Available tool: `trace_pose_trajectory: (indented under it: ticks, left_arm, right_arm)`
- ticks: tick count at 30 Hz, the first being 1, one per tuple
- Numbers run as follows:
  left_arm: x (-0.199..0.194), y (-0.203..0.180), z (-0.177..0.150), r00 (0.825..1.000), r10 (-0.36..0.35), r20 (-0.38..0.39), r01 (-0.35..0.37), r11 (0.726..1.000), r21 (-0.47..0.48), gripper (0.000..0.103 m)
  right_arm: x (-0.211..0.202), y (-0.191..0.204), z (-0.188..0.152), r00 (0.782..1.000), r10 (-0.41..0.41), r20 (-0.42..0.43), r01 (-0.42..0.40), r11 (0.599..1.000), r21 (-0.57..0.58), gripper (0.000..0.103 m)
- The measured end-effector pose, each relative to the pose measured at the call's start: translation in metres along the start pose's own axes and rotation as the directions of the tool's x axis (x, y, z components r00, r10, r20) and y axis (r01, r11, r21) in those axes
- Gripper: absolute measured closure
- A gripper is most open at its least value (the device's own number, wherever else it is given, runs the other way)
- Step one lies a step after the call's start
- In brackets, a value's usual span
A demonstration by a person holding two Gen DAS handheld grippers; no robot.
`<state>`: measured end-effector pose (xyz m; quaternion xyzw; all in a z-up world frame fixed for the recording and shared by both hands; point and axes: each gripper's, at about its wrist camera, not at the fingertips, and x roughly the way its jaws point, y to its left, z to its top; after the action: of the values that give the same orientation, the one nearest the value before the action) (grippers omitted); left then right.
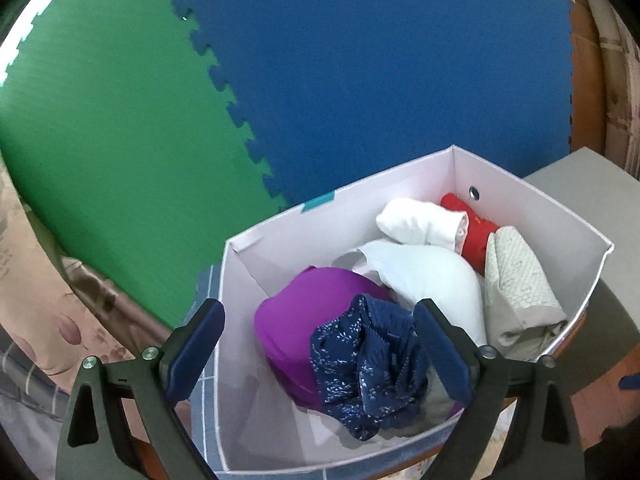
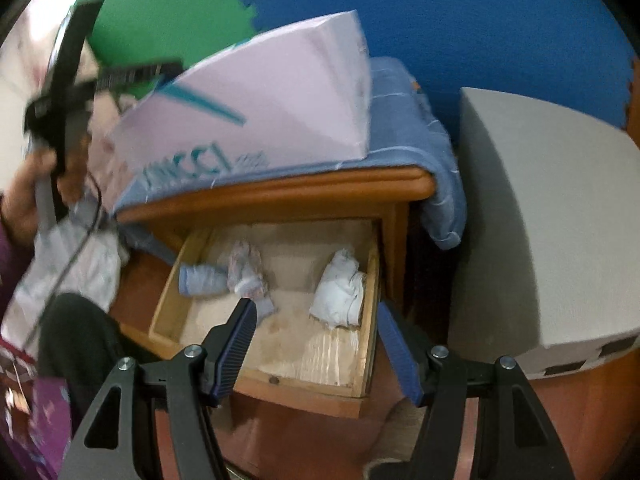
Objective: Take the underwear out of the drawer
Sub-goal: 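Open the left tool and withdraw it from the shoebox, then lower the right tool into the drawer and grasp the white folded underwear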
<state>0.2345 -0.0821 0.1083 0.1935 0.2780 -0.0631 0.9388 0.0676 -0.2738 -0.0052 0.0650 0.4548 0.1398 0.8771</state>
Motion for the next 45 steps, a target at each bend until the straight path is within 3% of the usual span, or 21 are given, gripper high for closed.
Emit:
trace_pose_trajectory:
  ticks: [6,10,14,19,23,25,29,33,36,42,45]
  left_arm:
    - [-0.025,0.013,-0.001,0.999,-0.003,0.043,0.005,0.999,-0.054,0.005]
    - [-0.051,0.029,-0.019,0.997,0.001,0.083,0.009,0.993,-0.116,0.005]
    - [-0.084,0.046,-0.061,0.989,-0.029,0.147,0.053,0.986,-0.157,0.000]
    - [-0.094,0.062,-0.118,0.989,-0.101,0.109,0.121,0.974,-0.194,0.000]
    - [-0.092,0.076,-0.155,0.984,-0.154,0.092,0.173,0.952,-0.252,0.000]
    - [-0.089,0.081,-0.170,0.978,-0.188,0.090,0.206,0.933,-0.296,0.000]
    - [-0.082,0.090,-0.180,0.953,-0.286,0.103,0.303,0.874,-0.381,0.000]
    - [-0.077,0.095,-0.184,0.943,-0.314,0.105,0.328,0.842,-0.428,0.000]
    - [-0.072,0.096,-0.185,0.939,-0.328,0.102,0.339,0.831,-0.440,0.000]
    - [-0.067,0.093,-0.184,0.937,-0.339,0.088,0.342,0.832,-0.436,0.000]
    - [-0.066,0.089,-0.182,0.938,-0.338,0.080,0.340,0.841,-0.422,0.000]
  right_arm:
    - [0.017,0.024,-0.008,0.997,-0.044,-0.065,0.035,0.990,-0.134,0.039]
    - [0.026,0.036,-0.015,0.992,-0.078,-0.098,0.056,0.976,-0.209,0.039]
    - [0.036,0.040,-0.021,0.984,-0.108,-0.141,0.070,0.965,-0.254,0.039]
    - [0.062,0.054,-0.018,0.975,-0.084,-0.207,0.019,0.954,-0.300,0.039]
    - [0.102,0.074,-0.018,0.944,-0.186,-0.271,0.048,0.894,-0.446,0.039]
    - [0.119,0.076,-0.013,0.933,-0.202,-0.298,0.046,0.888,-0.457,0.039]
    - [0.159,0.076,-0.005,0.899,-0.299,-0.321,0.087,0.839,-0.536,0.039]
    - [0.189,0.077,-0.012,0.867,-0.380,-0.322,0.103,0.770,-0.630,0.039]
    - [0.208,0.080,-0.018,0.847,-0.448,-0.287,0.124,0.691,-0.712,0.039]
    - [0.240,0.075,-0.028,0.807,-0.536,-0.248,0.143,0.584,-0.799,0.039]
    - [0.253,0.067,-0.027,0.796,-0.537,-0.278,0.124,0.594,-0.795,0.039]
